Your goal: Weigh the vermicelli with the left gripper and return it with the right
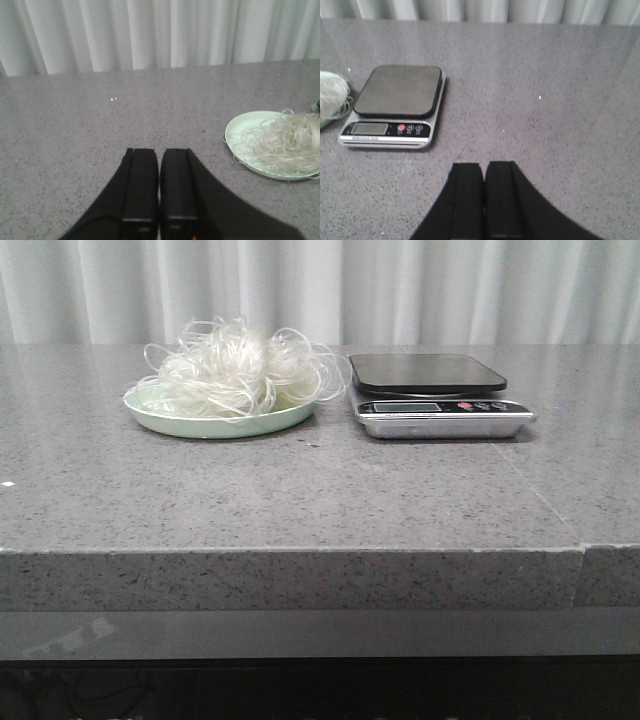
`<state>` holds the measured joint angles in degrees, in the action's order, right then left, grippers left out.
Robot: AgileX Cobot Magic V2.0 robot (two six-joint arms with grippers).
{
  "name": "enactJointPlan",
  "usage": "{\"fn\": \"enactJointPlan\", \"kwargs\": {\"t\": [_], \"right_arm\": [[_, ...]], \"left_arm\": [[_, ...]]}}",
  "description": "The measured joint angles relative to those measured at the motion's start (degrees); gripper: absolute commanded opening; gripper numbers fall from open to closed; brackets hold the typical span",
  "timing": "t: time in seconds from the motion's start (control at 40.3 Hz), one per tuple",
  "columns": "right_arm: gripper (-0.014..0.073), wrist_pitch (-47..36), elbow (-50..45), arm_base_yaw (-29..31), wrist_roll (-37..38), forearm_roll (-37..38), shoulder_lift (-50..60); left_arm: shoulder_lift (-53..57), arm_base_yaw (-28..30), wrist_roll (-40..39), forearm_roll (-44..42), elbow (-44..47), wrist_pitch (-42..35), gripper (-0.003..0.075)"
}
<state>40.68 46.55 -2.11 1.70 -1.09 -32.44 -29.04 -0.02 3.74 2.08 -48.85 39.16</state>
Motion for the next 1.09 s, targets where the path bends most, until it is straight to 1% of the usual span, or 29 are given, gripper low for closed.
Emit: {"fn": "enactJointPlan", "kwargs": {"t": [0.348,0.397,0.447,0.497,0.546,0.621,0.646,0.72,0.77,0.795,0.894,1.093], "right_arm": [[0.0146,0.20,0.00,0.00,0.00,0.00,-8.18],[0.0171,0.20,0.00,0.00,0.00,0.00,-9.22],[0.0219,0.20,0.00,0.00,0.00,0.00,-10.16],[0.0299,0.20,0.00,0.00,0.00,0.00,-10.83],[0.0365,0.20,0.00,0.00,0.00,0.00,-11.60],[0.0465,0.20,0.00,0.00,0.00,0.00,-12.12],[0.0485,0.20,0.00,0.00,0.00,0.00,-12.28],[0.0522,0.20,0.00,0.00,0.00,0.00,-12.50],[0.0519,0.20,0.00,0.00,0.00,0.00,-12.75],[0.0517,0.20,0.00,0.00,0.00,0.00,-12.97],[0.0517,0.20,0.00,0.00,0.00,0.00,-13.07],[0.0517,0.20,0.00,0.00,0.00,0.00,-13.18]], "left_arm": [[-6.01,0.00,0.09,0.00,0.11,1.10,0.0155],[-6.65,0.00,0.09,0.00,0.11,1.22,0.0155],[-7.38,0.00,0.09,0.11,0.11,1.35,0.0156],[-7.86,0.00,0.09,0.35,0.19,1.44,0.0163],[-8.50,0.00,0.09,0.82,0.19,1.49,0.0190],[-9.23,0.00,0.09,1.55,0.19,1.58,0.0266],[-9.37,0.00,0.09,1.85,0.19,1.58,0.0308],[-10.11,0.00,0.09,2.19,0.19,1.58,0.0428],[-10.64,-0.44,0.09,2.28,0.19,1.58,0.0487],[-10.83,-0.98,0.09,2.28,0.19,1.58,0.0502],[-12.19,-3.69,0.09,2.65,0.19,1.04,0.0512],[-17.67,-12.89,0.09,3.06,0.08,-2.30,0.0511]]}}
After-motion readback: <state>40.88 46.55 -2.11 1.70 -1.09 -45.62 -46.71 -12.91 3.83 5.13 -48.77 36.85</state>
